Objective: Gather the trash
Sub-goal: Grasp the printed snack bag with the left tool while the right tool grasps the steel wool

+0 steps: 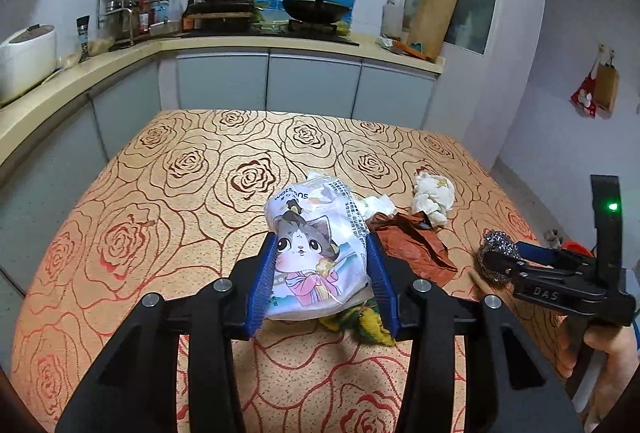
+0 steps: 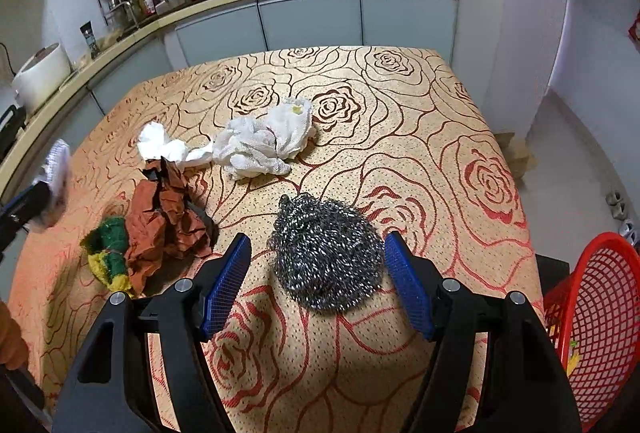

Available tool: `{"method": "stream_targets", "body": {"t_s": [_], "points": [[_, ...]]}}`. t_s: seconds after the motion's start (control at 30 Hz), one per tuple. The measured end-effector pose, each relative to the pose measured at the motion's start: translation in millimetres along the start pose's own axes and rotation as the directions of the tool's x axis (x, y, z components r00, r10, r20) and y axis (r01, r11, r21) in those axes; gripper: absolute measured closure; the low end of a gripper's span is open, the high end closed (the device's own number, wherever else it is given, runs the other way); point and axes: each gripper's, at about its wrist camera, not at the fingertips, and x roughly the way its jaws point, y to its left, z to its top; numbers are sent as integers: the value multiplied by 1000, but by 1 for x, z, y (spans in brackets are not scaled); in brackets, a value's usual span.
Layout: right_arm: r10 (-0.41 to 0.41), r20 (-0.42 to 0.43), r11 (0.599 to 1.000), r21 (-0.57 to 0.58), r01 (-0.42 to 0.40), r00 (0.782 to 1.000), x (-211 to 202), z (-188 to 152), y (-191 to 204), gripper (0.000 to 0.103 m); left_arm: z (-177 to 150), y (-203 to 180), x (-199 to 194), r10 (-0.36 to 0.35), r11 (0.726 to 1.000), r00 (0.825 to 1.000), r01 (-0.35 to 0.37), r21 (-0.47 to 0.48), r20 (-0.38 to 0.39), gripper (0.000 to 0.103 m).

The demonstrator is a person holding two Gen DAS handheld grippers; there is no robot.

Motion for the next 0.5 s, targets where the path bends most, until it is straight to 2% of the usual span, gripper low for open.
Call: {"method": "stream_targets", "body": {"t_s": [0.1, 0.17, 0.4, 0.5], "points": [[-14, -7, 1000, -11, 14, 1000, 4, 0, 2, 36, -1, 2, -3, 10, 1000, 1000, -10, 2, 6, 60], [-22, -12, 1000, -21, 21, 1000, 6, -1, 4, 48, -2, 2, -6, 18, 1000, 1000, -18, 6, 12, 61], [-30, -8, 999, -32, 30, 1000, 3, -5, 2, 60, -3, 2, -11, 16, 1000, 1000, -16, 3, 22, 61], [-11, -8, 1000, -19, 11, 1000, -3, -6, 0, 65, -2, 0, -15, 14, 1000, 1000, -14, 8, 26, 60]]}}
